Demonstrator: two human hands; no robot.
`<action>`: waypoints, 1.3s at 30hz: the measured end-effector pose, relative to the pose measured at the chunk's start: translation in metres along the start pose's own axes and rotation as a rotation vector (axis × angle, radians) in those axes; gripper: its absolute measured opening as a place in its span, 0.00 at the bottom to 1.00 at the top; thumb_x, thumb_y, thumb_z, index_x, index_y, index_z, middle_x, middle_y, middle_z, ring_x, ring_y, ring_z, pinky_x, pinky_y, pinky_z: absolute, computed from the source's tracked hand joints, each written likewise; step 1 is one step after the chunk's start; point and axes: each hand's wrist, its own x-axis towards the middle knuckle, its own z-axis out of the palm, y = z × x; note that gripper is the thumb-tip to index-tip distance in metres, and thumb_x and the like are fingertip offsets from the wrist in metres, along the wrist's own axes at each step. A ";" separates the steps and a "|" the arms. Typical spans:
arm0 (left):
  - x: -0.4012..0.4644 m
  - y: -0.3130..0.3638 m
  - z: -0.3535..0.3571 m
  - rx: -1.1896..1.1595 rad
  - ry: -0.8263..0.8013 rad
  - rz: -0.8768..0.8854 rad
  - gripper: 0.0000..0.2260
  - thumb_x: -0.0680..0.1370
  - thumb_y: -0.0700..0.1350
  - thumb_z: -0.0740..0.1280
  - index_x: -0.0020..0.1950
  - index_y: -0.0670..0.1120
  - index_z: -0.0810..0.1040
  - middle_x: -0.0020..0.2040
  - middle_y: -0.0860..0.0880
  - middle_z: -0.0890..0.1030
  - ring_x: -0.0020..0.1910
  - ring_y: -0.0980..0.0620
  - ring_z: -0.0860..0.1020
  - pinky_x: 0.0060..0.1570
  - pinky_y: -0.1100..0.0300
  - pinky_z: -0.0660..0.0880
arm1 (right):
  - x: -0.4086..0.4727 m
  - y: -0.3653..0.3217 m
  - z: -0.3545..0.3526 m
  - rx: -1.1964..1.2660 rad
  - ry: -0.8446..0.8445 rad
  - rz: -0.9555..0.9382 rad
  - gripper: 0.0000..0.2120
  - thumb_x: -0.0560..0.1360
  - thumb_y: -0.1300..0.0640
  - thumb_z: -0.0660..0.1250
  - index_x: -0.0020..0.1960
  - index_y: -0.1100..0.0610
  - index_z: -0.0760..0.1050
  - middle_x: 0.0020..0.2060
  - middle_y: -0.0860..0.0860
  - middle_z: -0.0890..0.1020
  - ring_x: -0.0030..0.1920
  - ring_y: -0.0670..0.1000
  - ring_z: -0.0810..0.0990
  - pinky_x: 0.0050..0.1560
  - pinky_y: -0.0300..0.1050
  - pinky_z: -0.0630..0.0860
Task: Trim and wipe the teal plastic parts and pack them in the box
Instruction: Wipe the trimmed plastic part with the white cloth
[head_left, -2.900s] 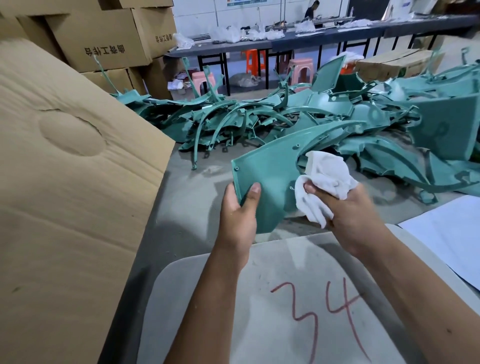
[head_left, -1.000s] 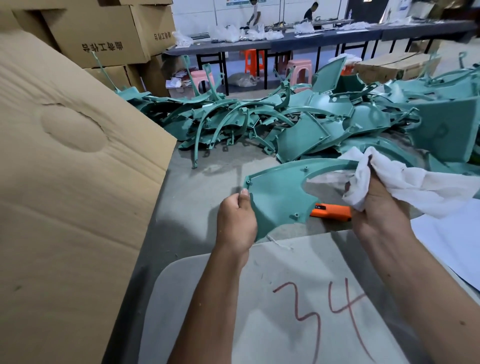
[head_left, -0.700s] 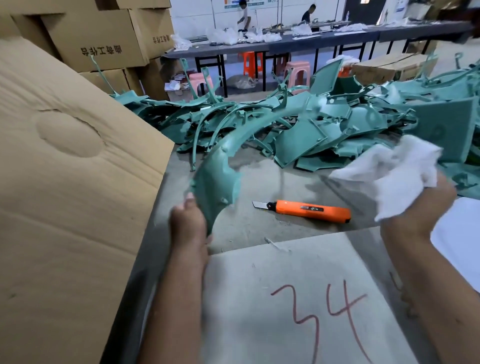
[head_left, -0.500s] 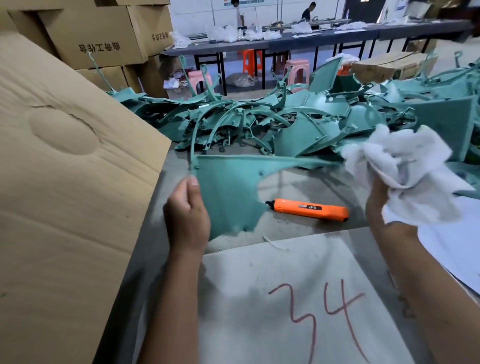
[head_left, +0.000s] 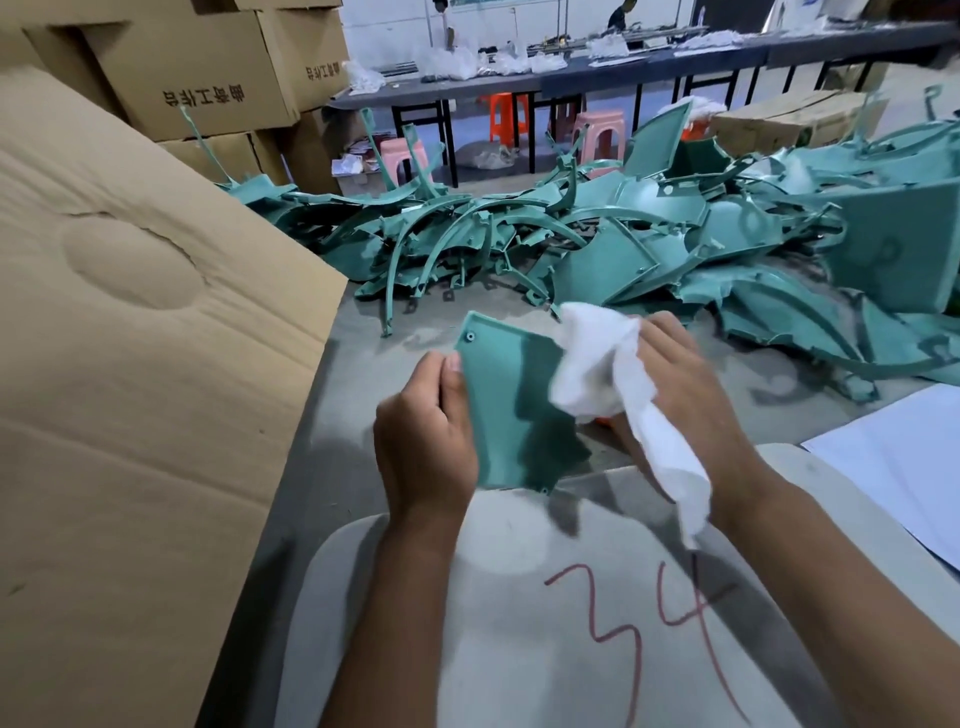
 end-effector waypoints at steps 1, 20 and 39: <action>-0.002 0.002 0.002 -0.026 0.019 -0.012 0.17 0.85 0.50 0.57 0.38 0.45 0.67 0.29 0.53 0.68 0.28 0.49 0.68 0.28 0.55 0.63 | 0.009 0.003 0.006 -0.100 0.005 0.081 0.09 0.82 0.57 0.63 0.56 0.60 0.79 0.48 0.57 0.80 0.49 0.61 0.76 0.50 0.60 0.74; 0.008 -0.006 -0.003 -0.392 -0.054 -0.232 0.17 0.84 0.53 0.55 0.36 0.50 0.69 0.32 0.56 0.73 0.33 0.56 0.71 0.34 0.59 0.69 | -0.020 0.045 -0.016 0.520 0.291 0.419 0.07 0.84 0.51 0.63 0.54 0.50 0.80 0.48 0.42 0.85 0.53 0.45 0.82 0.57 0.48 0.79; 0.010 0.025 0.006 -1.430 -0.251 -1.077 0.30 0.72 0.51 0.72 0.71 0.43 0.71 0.62 0.39 0.83 0.58 0.40 0.84 0.57 0.49 0.82 | -0.018 0.011 0.009 0.612 0.209 0.487 0.11 0.82 0.62 0.69 0.44 0.49 0.80 0.38 0.48 0.84 0.37 0.49 0.82 0.35 0.47 0.78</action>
